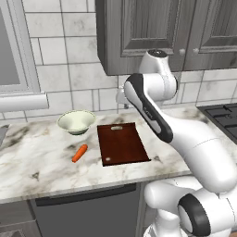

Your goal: Place the two vegetables and bowl onto the tray for setting up a vegetable dip station.

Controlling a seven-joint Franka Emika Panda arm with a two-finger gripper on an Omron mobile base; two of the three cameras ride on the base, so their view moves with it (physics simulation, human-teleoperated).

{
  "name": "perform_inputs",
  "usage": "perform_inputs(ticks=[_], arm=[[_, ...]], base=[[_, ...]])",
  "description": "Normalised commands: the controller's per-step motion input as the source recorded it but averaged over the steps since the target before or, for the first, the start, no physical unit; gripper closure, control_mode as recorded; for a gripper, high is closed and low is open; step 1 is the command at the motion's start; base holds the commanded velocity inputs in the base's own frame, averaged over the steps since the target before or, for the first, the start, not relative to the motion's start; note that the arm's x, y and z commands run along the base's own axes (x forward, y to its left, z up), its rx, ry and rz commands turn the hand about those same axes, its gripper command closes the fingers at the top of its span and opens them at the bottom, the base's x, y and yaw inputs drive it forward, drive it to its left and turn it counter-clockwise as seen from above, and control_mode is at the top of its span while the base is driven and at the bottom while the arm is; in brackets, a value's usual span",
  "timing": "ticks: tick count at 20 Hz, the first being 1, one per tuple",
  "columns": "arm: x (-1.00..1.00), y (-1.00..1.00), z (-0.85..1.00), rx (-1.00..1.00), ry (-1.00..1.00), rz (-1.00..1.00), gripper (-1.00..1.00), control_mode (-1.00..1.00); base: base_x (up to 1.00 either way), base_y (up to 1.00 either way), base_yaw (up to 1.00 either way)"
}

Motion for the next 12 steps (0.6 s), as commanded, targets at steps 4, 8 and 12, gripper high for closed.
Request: perform_inputs(ticks=[4, 8, 12], arm=[[0.00, 0.49, 0.00, 0.00, 0.00, 0.00, -1.00, -1.00], [0.00, 0.41, 0.00, 0.00, 0.05, 0.00, -1.00, -1.00], [0.00, 0.43, 0.00, 0.00, 0.09, 0.00, -1.00, -1.00]], base=[[0.00, 0.00, 0.00], [0.00, 0.00, 0.00], [0.00, 0.00, 0.00]])
